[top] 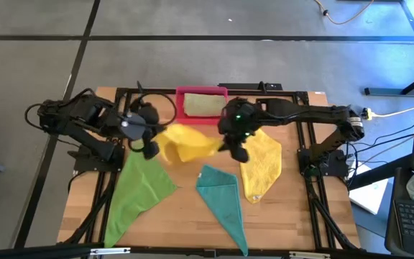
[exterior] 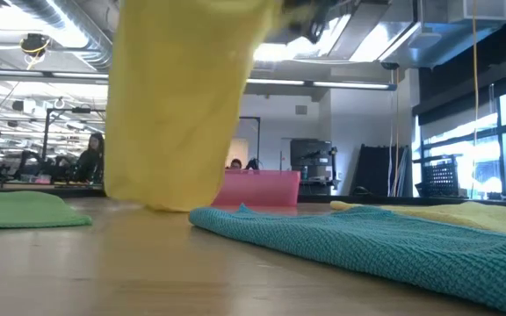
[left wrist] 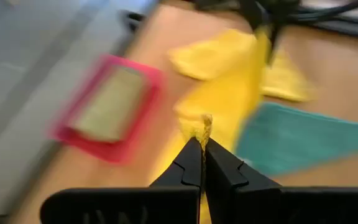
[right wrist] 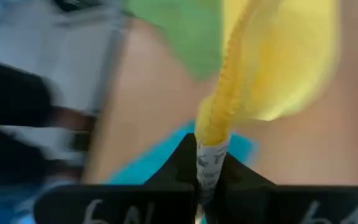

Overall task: Fold microfiber towels
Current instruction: Fold the left yellow microfiber cloth

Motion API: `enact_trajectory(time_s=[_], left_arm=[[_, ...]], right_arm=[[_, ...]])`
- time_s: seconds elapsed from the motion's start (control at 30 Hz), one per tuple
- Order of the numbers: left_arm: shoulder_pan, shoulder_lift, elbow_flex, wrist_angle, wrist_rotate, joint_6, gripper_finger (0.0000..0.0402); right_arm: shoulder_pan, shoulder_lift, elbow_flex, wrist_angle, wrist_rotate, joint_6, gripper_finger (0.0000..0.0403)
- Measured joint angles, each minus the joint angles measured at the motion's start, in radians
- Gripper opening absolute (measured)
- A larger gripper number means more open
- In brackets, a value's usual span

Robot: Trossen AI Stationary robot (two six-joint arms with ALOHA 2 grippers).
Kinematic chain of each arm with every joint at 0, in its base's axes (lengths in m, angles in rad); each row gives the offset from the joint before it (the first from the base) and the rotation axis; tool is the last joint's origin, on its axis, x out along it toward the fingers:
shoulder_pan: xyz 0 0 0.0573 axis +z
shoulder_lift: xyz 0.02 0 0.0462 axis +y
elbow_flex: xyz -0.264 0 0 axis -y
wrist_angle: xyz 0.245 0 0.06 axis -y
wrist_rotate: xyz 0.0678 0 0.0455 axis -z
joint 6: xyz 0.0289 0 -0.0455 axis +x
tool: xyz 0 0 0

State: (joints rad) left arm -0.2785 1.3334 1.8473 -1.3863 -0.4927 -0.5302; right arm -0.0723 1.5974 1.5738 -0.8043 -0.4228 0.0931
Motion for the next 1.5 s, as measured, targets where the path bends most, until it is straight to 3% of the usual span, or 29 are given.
enact_trajectory(time_s=[0.1,0.23,0.33,0.4,0.5,0.57,0.73,0.87,1.07,1.33,1.5], left_arm=[[-0.037,-0.030,0.000,0.025,0.137,-0.068,0.0000],[-0.078,-0.061,0.000,0.069,0.235,-0.124,0.0000],[-0.086,-0.072,0.001,0.053,0.218,-0.134,0.0000],[-0.086,-0.072,-0.011,0.005,0.130,-0.107,0.0000],[-0.071,-0.072,-0.089,-0.054,-0.027,-0.061,0.0000],[-0.049,-0.072,-0.173,-0.064,-0.078,-0.038,0.0000],[0.000,-0.071,-0.471,-0.011,-0.080,-0.033,0.0000],[0.024,-0.069,-0.699,0.132,-0.082,-0.037,0.0000],[0.079,-0.070,-0.828,0.228,-0.120,-0.082,0.0000],[0.129,-0.122,-0.829,0.224,-0.186,-0.088,0.0000],[0.139,-0.185,-0.829,0.220,-0.195,-0.051,0.0000]], right_arm=[[0.014,-0.066,0.000,0.008,-0.124,0.088,0.0007],[0.021,-0.157,0.001,0.034,-0.185,0.176,0.0008],[0.022,-0.190,0.002,0.035,-0.206,0.173,0.0008],[0.017,-0.189,0.002,0.000,-0.187,0.114,0.0009],[0.002,-0.153,-0.019,-0.054,-0.080,-0.012,0.0009],[-0.010,-0.114,-0.060,-0.060,-0.004,-0.085,0.0009],[-0.042,0.001,-0.156,-0.001,0.197,-0.159,0.0009],[-0.068,0.081,-0.175,0.007,0.442,-0.181,0.0009],[-0.088,0.099,-0.146,0.080,0.759,-0.215,0.0009],[-0.086,0.092,-0.106,0.111,0.865,-0.286,0.0010],[-0.085,0.092,-0.106,0.076,0.782,-0.283,0.0010]])
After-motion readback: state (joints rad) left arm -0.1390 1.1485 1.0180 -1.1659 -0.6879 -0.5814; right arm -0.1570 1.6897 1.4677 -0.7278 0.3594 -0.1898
